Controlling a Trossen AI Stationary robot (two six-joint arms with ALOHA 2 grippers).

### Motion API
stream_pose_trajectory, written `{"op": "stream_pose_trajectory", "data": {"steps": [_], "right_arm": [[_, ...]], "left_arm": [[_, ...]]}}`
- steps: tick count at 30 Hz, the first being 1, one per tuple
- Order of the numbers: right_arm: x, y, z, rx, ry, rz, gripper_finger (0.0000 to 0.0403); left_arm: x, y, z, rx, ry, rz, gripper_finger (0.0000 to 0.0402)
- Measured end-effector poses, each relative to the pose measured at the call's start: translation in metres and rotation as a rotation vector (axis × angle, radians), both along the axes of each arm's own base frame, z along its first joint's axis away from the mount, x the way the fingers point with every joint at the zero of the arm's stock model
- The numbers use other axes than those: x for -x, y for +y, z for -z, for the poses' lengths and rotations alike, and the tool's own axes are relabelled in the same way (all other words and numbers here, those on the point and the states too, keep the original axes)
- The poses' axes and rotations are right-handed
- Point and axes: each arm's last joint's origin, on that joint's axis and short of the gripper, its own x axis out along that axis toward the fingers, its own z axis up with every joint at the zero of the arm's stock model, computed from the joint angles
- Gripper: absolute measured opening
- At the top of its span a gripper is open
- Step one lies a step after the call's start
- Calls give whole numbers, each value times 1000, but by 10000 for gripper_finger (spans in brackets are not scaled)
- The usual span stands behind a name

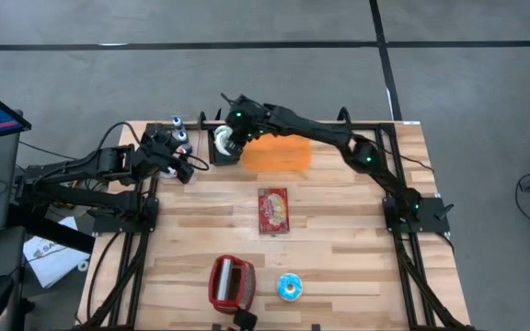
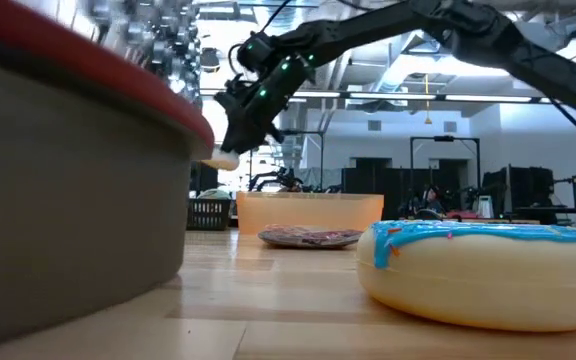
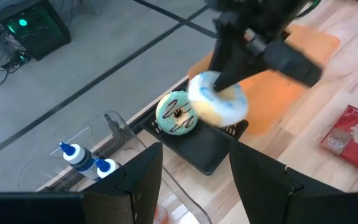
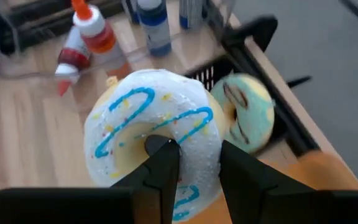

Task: Pick & Place Food Item
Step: Put the white donut into the black bin

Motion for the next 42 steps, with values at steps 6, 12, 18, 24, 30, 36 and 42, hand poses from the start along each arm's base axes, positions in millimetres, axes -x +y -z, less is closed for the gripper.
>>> {"op": "stream_pose_trajectory", "data": {"steps": [6,12,18,24,30,36,42], "right_arm": [[-12,4,13,41,-40,13,102],[-15,4,16,126,-24,44,102],[-16,2,14,163,-44,71,102],[-20,6,32,186,13,60,102],[-29,21,52,221,69,63,102],[-34,26,53,342,88,103,95],[-33,20,53,351,75,131,87]], "left_arm": [[0,0,0,0,0,-1,182],[0,0,0,1,-7,-3,182],[0,0,0,11,-23,-14,182],[-1,0,0,24,-32,-4,182],[-2,-1,0,60,-58,7,182],[-2,-1,0,79,-64,25,182],[-3,-2,0,106,-82,36,182]]}}
